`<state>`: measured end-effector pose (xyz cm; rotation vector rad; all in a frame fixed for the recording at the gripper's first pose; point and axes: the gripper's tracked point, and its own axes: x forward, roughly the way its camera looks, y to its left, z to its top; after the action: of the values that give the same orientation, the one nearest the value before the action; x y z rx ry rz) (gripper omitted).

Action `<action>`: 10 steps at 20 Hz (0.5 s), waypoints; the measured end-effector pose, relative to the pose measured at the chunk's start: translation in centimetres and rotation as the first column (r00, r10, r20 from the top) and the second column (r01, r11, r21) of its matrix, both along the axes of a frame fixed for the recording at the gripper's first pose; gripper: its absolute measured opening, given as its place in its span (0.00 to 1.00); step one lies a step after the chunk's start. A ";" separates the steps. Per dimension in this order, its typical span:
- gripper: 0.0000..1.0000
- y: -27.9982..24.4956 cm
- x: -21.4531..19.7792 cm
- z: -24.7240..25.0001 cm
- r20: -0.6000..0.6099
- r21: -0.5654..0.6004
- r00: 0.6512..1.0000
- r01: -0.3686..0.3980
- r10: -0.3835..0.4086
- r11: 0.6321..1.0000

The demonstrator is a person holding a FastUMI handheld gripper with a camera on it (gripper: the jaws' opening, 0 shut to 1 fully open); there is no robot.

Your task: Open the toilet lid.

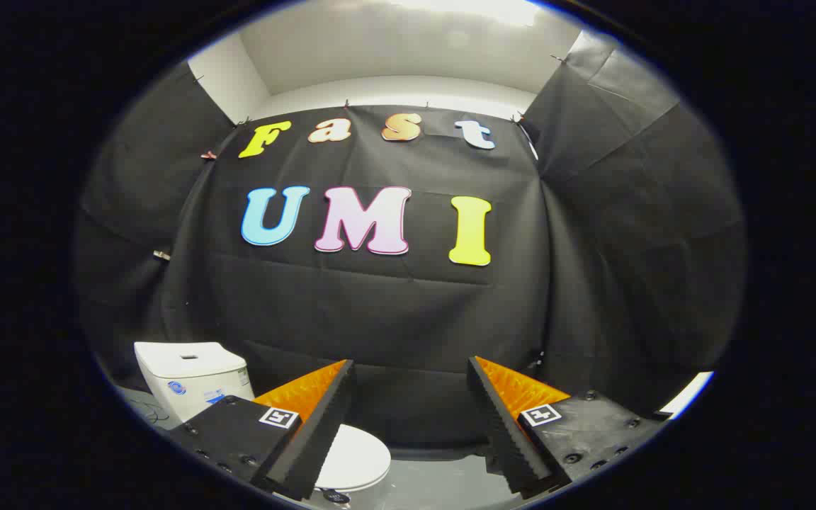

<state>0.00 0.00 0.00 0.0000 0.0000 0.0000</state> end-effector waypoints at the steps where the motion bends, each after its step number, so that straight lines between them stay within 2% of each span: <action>1: 0.98 0.4 -0.2 0.1 0.003 0.001 1.000 -0.012 0.012 1.000; 5: 0.98 1.0 -0.2 0.5 0.011 0.008 1.000 -0.018 0.018 1.000; 10: 0.98 -0.2 -0.1 0.7 0.008 0.023 1.000 0.019 -0.020 1.000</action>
<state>-0.06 -0.22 0.69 0.0225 -0.0080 -0.0195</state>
